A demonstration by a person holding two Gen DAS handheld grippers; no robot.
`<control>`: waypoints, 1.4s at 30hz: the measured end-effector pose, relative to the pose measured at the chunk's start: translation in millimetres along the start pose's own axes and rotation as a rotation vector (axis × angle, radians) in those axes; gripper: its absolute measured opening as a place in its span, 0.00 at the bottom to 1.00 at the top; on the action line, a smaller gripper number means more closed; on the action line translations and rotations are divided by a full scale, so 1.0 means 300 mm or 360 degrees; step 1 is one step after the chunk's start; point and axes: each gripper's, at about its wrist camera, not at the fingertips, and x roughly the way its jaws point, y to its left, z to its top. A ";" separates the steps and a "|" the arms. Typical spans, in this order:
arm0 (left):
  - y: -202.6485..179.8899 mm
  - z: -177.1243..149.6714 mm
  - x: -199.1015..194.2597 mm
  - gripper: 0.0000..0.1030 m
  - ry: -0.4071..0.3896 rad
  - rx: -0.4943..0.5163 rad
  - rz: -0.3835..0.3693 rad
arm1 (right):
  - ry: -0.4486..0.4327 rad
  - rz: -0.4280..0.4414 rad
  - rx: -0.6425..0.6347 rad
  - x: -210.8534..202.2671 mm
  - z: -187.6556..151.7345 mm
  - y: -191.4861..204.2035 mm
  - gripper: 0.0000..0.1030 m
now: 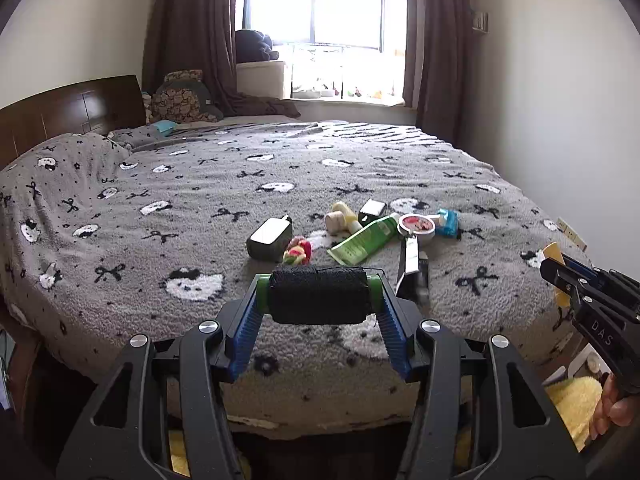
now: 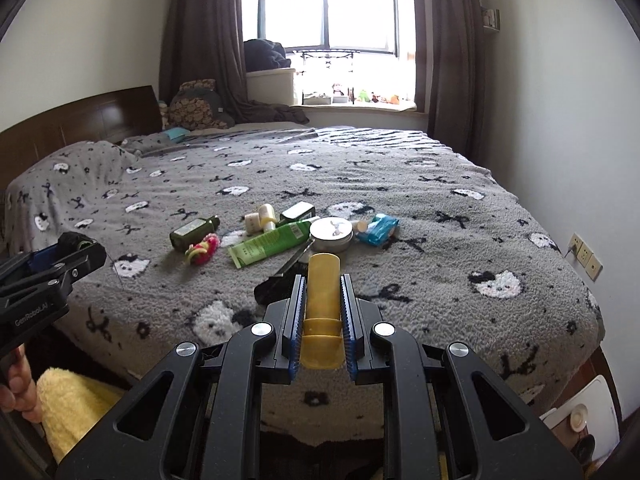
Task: Collect trash
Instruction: 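Carry spool and yellow cylinder down to the bin and open both tools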
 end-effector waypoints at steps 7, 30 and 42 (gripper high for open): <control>-0.019 -0.184 0.029 0.50 0.0234 0.0084 -0.0056 | 0.0266 0.0053 -0.0041 0.050 -0.181 -0.008 0.18; -0.053 -0.737 0.412 0.50 0.1172 0.0146 -0.0307 | 0.1134 0.0321 0.0013 0.419 -0.646 0.111 0.18; -0.085 -0.750 0.457 0.50 0.1262 0.0170 -0.0335 | 0.1175 0.0302 0.0014 0.477 -0.673 0.122 0.19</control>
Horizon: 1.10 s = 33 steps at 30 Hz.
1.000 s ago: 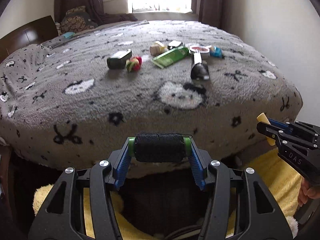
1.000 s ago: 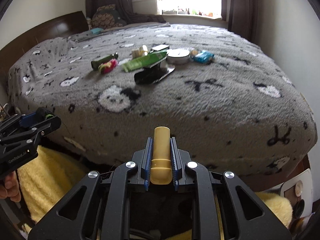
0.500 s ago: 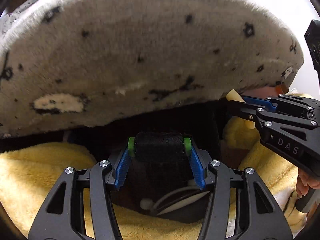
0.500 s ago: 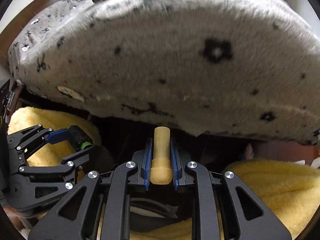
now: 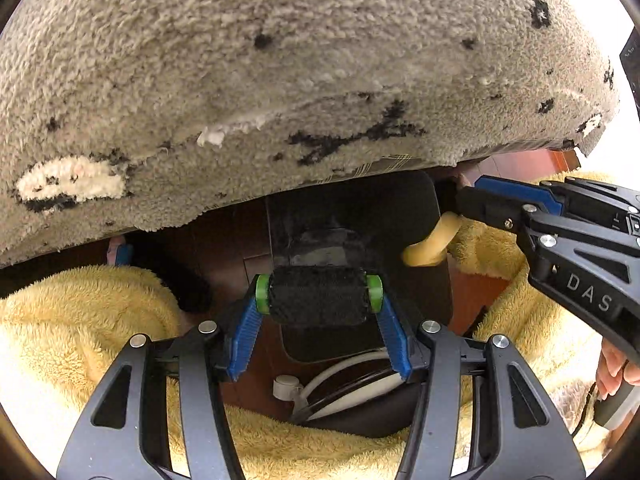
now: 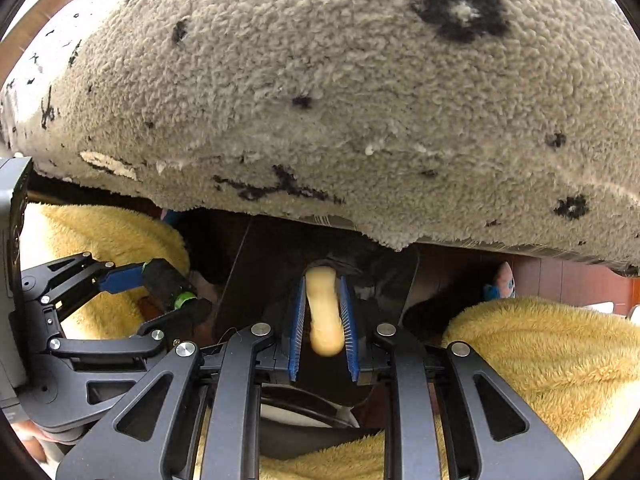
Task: Collect trash
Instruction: 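Carry spool and yellow cylinder down to the bin and open both tools, then raise both tools back over the bed toward the remaining items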
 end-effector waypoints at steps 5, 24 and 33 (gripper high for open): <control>-0.025 0.029 -0.039 0.61 -0.0041 0.0007 0.0039 | -0.0034 -0.0020 0.0036 -0.043 0.024 -0.016 0.19; -0.027 0.150 -0.469 0.92 -0.0459 0.0028 0.0148 | -0.0462 -0.0162 0.0055 -0.396 0.096 -0.104 0.78; 0.061 0.177 -0.584 0.92 -0.0647 0.0003 0.0244 | -0.0611 -0.0217 -0.0005 -0.496 0.172 -0.078 0.78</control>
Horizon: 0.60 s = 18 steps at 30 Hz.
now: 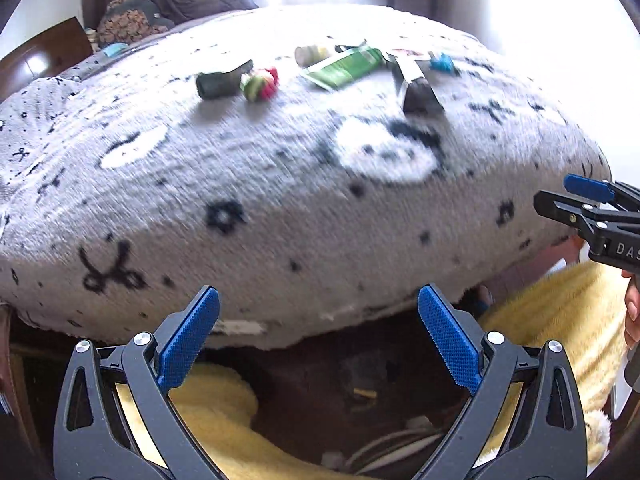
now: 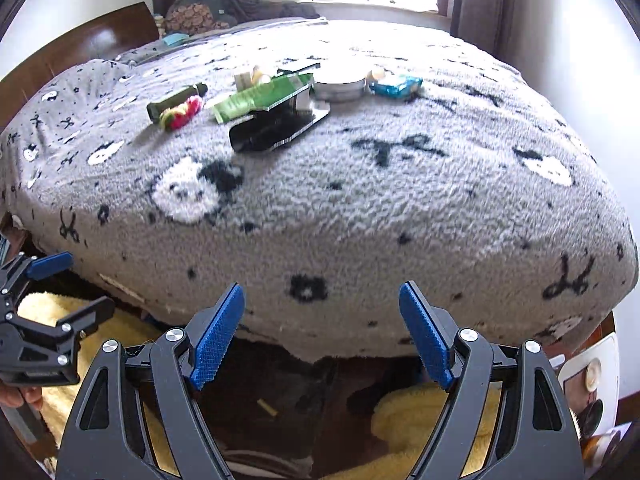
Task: Collect trash
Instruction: 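Raise both tools back over the bed toward the remaining items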
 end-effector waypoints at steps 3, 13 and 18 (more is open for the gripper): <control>0.023 0.015 0.024 0.92 -0.0046 -0.0017 0.0029 | -0.0028 -0.0014 -0.0008 0.006 0.036 -0.003 0.78; 0.129 0.132 0.116 0.92 -0.0109 -0.0043 0.0097 | -0.0054 0.0038 0.0038 0.115 0.188 0.016 0.78; 0.154 0.195 0.154 0.91 -0.0119 -0.0043 0.0115 | -0.0012 0.0153 0.0111 0.211 0.275 0.049 0.78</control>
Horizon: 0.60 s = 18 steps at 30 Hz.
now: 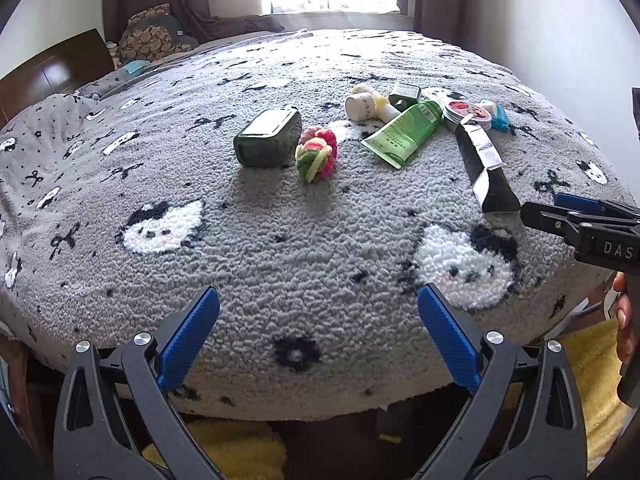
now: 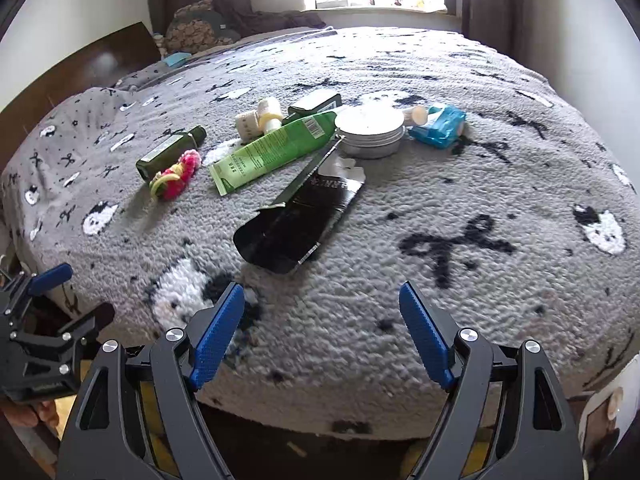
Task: Collect trash
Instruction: 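Raise both tools back over the bed toward the remaining items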
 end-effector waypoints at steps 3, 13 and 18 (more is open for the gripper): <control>0.012 0.033 0.019 0.91 -0.0015 0.0007 0.0007 | 0.0019 0.0027 0.0046 0.052 0.046 0.013 0.78; 0.051 0.158 0.130 0.91 -0.0026 0.0020 0.0025 | 0.0114 0.0080 0.0256 0.173 0.141 -0.026 0.79; 0.050 0.194 0.187 0.91 -0.0010 0.0030 0.0012 | 0.0070 0.0091 0.0210 0.133 0.160 -0.031 0.84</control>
